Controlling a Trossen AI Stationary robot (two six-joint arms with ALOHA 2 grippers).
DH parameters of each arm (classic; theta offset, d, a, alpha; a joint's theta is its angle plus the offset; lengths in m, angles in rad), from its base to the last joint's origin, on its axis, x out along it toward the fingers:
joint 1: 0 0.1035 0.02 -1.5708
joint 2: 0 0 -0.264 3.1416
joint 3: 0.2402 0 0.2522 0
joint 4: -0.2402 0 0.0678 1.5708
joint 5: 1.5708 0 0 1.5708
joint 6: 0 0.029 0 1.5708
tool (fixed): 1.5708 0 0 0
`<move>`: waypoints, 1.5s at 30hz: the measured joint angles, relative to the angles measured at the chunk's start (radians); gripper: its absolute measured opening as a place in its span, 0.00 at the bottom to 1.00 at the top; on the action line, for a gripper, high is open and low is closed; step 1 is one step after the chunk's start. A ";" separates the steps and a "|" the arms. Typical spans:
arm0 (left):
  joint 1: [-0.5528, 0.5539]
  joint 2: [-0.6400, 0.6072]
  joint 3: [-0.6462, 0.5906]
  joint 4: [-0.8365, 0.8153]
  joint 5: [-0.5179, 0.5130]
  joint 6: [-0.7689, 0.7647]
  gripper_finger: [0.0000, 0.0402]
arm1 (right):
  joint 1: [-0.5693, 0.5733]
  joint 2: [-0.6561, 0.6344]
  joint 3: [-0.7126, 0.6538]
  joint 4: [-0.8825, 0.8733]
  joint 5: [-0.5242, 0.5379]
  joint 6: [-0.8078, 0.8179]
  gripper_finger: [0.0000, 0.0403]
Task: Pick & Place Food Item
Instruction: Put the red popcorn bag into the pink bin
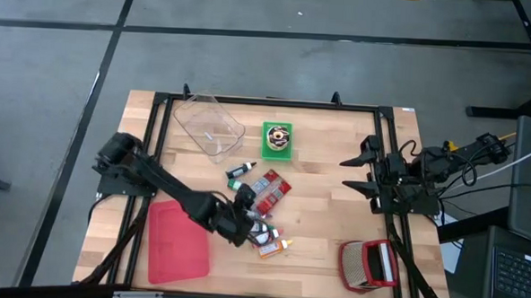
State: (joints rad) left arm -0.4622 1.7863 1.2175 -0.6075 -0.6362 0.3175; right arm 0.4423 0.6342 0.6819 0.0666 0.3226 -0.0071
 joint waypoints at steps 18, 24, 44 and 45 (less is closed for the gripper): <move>0.027 0.071 0.000 0.009 -0.038 -0.063 0.60 | 0.000 0.000 0.000 0.000 -0.002 0.026 0.56; 0.024 0.071 -0.003 0.012 -0.034 -0.078 0.60 | 0.000 0.000 0.000 0.000 -0.002 0.024 0.56; 0.090 0.070 -0.082 0.145 -0.058 -0.035 0.52 | 0.000 0.000 0.000 0.000 -0.002 0.024 0.56; 0.097 0.070 -0.082 0.160 -0.043 -0.027 0.51 | 0.000 0.000 0.000 0.000 -0.002 0.024 0.56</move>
State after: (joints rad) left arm -0.3651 1.8565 1.1351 -0.4472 -0.6795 0.2901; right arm 0.4423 0.6346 0.6819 0.0662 0.3210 0.0172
